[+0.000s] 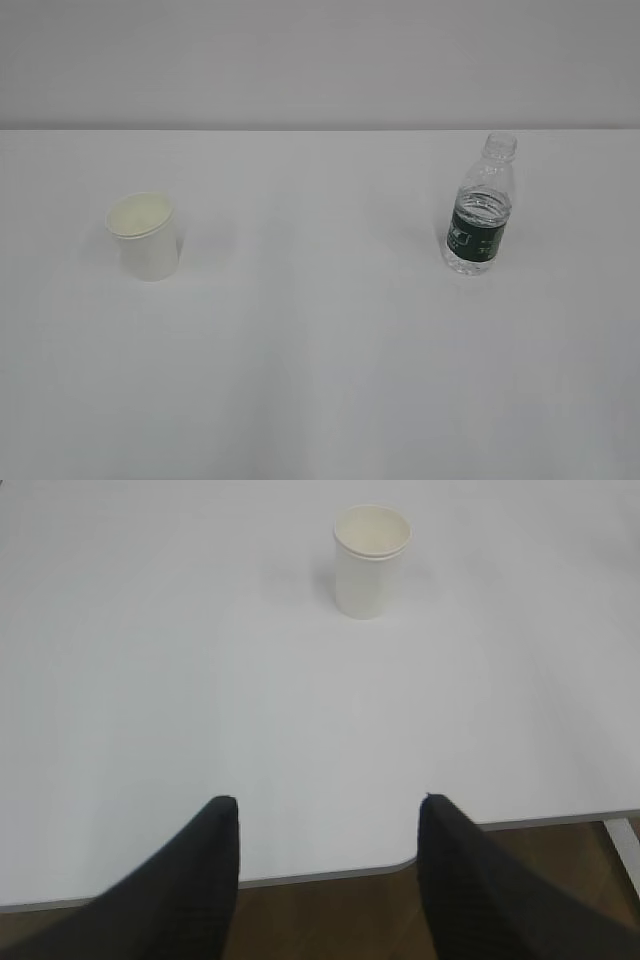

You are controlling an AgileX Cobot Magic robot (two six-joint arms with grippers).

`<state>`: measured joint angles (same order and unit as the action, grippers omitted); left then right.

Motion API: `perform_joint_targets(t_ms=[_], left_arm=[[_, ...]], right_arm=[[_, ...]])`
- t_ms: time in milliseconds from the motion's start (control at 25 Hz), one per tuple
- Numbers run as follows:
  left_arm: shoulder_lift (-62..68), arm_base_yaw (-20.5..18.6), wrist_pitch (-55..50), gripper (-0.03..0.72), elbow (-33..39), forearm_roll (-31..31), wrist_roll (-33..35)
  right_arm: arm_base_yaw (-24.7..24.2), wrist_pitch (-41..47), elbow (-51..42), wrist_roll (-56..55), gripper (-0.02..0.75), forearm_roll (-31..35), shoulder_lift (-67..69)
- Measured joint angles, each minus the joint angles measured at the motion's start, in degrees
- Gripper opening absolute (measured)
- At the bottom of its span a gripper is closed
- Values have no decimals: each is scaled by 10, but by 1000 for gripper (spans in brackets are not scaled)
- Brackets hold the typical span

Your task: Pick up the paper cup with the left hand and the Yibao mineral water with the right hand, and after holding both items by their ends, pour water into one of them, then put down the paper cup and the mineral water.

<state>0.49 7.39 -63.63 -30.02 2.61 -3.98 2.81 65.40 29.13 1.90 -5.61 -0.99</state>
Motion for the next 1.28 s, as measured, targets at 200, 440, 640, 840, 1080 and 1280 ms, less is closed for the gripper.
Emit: perform_joint_targets(t_ms=[200,440,640,840,1080,1280], left_arm=[[0,0,0,403,0,0,0],[0,0,0,403,0,0,0],[0,0,0,403,0,5,1],[0,0,0,403,0,6,0],[0,0,0,403,0,7,0],[0,0,0,403,0,7,0]], right_arm=[[0,0,0,0,571,0,0],[0,0,0,0,571,0,0],[0,0,0,0,571,0,0],[0,0,0,0,571,0,0],[0,0,0,0,571,0,0],[0,0,0,0,571,0,0]])
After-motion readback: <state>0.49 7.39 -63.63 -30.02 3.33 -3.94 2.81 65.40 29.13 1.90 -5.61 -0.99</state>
